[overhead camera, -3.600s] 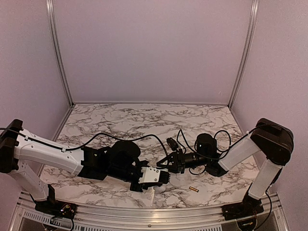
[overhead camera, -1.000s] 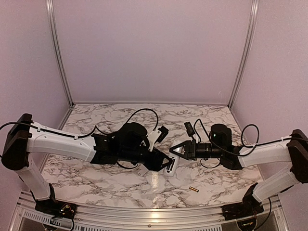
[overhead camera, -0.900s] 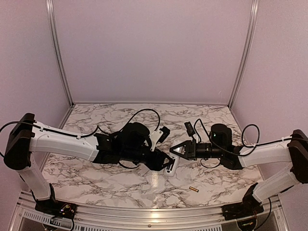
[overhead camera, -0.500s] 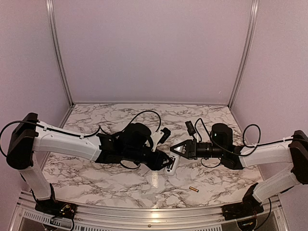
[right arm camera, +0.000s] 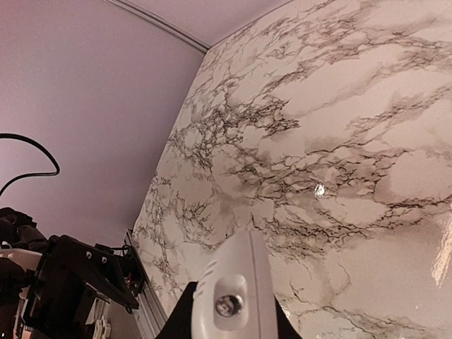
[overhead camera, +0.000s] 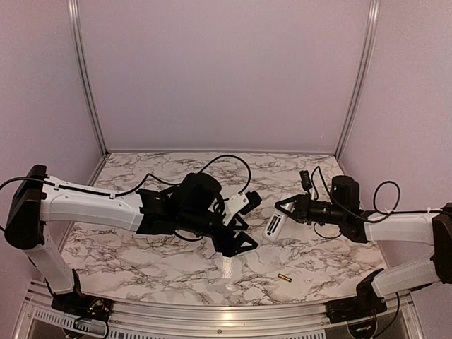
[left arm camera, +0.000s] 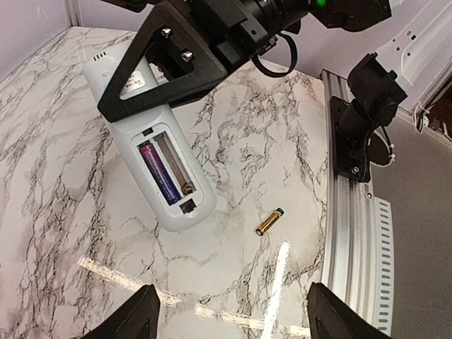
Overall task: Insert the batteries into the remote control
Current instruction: Adjust the battery at the center of the board.
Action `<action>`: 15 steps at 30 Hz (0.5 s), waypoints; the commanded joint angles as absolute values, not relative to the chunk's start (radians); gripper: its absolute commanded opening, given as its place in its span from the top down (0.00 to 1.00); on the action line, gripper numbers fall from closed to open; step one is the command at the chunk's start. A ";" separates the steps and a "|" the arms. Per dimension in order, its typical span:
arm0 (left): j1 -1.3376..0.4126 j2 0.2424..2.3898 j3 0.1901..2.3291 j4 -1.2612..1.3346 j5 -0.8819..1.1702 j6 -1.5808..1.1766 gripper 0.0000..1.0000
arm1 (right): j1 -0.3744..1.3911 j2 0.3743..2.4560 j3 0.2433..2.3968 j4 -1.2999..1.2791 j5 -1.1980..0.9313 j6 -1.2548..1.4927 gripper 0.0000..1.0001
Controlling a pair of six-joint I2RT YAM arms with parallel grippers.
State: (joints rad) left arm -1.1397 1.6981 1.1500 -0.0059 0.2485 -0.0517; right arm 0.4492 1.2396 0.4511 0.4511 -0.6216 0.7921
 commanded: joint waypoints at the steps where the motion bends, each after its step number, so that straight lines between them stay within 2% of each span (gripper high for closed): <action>1: -1.183 1.796 1.241 -0.163 0.310 0.186 0.31 | 0.362 1.176 0.437 0.372 -0.661 0.708 1.00; 8: -1.259 1.975 1.436 -0.291 0.275 0.360 0.48 | 0.221 1.095 0.384 0.350 -0.739 0.658 1.00; 15: -1.300 2.150 1.635 -0.415 0.237 0.465 0.53 | 0.160 1.056 0.369 0.292 -0.760 0.624 1.00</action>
State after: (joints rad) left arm -1.2835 2.0846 1.5543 -0.3012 0.2680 0.3656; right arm 0.1909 1.0817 0.3740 0.3275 -0.7235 0.6601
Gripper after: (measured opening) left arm 0.480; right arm 0.201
